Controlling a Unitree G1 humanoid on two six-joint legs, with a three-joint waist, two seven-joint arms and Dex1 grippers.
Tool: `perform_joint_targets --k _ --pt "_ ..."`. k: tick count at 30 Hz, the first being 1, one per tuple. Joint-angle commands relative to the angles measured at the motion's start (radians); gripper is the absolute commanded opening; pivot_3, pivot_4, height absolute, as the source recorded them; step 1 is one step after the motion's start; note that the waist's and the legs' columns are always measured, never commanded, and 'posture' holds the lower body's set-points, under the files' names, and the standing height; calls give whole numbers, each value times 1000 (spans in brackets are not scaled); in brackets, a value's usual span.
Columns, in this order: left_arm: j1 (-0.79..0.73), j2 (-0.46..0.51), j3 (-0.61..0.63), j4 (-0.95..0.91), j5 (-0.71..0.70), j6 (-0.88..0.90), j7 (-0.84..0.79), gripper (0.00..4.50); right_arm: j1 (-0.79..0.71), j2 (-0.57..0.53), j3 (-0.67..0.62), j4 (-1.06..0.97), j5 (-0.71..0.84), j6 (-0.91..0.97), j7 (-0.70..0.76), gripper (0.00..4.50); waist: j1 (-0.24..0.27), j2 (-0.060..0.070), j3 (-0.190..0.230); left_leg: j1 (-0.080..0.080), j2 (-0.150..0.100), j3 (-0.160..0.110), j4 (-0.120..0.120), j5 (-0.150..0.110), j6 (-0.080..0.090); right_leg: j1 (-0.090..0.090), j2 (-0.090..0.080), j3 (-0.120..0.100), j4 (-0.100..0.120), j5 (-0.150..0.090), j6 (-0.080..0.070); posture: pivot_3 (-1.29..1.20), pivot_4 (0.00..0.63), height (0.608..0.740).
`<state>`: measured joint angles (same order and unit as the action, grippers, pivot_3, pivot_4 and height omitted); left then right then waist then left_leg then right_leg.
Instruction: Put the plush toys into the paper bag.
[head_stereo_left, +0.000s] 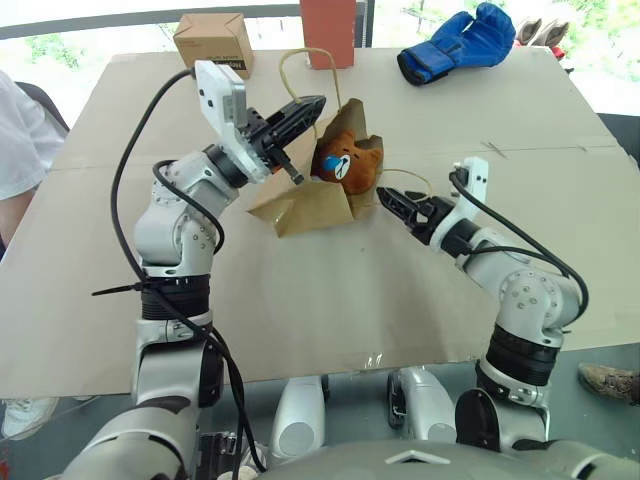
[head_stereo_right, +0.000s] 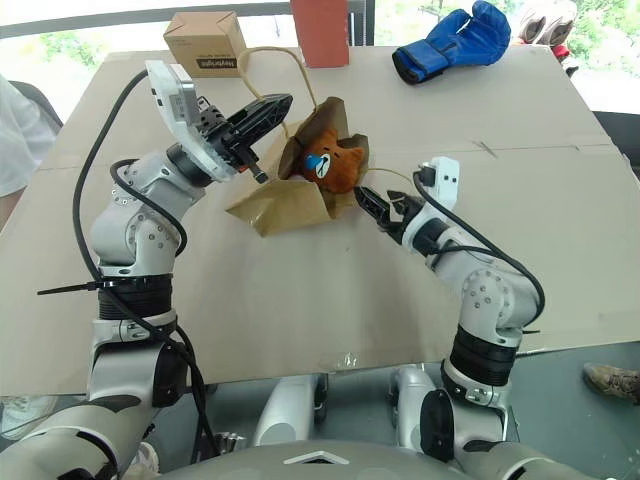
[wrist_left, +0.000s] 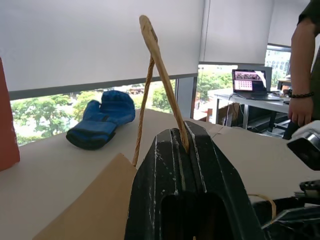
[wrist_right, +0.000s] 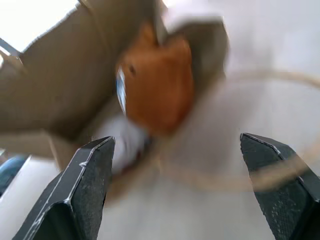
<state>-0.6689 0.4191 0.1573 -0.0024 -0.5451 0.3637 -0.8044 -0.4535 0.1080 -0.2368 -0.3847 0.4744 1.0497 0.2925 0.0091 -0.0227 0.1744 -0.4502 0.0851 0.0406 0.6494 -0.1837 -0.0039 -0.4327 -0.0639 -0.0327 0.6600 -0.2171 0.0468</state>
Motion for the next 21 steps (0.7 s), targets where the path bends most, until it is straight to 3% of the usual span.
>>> perform_joint_targets --k 1,2,3,4,5,8,9,14,17,21 --pt "7 20 27 -66 -18 3 21 0 -28 -12 25 58 14 -153 43 3162 0 0 0 0 0 0 0 0 0 0 0 0 -1 0 0 0 150 714" --pt "13 23 28 -74 -19 5 26 0 -33 -20 36 75 17 -184 57 2688 0 0 0 -1 0 0 0 0 0 0 0 0 -1 0 0 0 150 714" --pt "18 23 29 -83 -23 8 33 0 -37 -27 43 85 26 -208 74 2535 -1 0 0 0 0 0 -1 0 0 0 0 0 -1 0 0 0 150 714" --pt "21 22 31 -92 -28 12 40 0 -44 -34 50 85 36 -227 89 1915 -2 0 0 0 0 0 -1 0 0 0 0 0 -1 0 0 0 150 714" --pt "23 21 35 -99 -36 18 47 0 -53 -41 56 83 45 -243 99 1675 -2 0 0 0 0 0 -1 0 0 0 0 0 -1 0 0 0 150 714" --pt "20 22 57 -109 -66 36 61 0 -90 -56 59 54 95 -259 116 339 -5 0 0 0 0 0 -1 0 0 0 0 0 0 0 0 0 150 714" --pt "7 24 76 -94 -82 41 67 0 -125 -65 57 32 123 -253 117 159 -6 0 0 0 0 0 -1 0 0 0 0 0 0 0 0 0 150 714" --pt "-78 76 142 67 -151 35 -38 0 -344 -143 69 -79 247 -182 102 159 -12 0 1 0 0 -1 0 0 0 -1 0 -1 1 0 0 0 150 714" --pt "-84 94 93 157 -76 -47 -102 0 -324 -176 76 -99 286 -146 73 159 -13 -1 -2 2 0 -1 -3 0 0 1 0 -1 -1 0 0 0 150 714" --pt "-71 93 26 247 -7 -58 -129 0 -212 -315 148 -116 229 -115 91 159 -4 -2 -2 -1 0 -1 -3 0 0 1 0 -2 -3 0 0 0 150 714"
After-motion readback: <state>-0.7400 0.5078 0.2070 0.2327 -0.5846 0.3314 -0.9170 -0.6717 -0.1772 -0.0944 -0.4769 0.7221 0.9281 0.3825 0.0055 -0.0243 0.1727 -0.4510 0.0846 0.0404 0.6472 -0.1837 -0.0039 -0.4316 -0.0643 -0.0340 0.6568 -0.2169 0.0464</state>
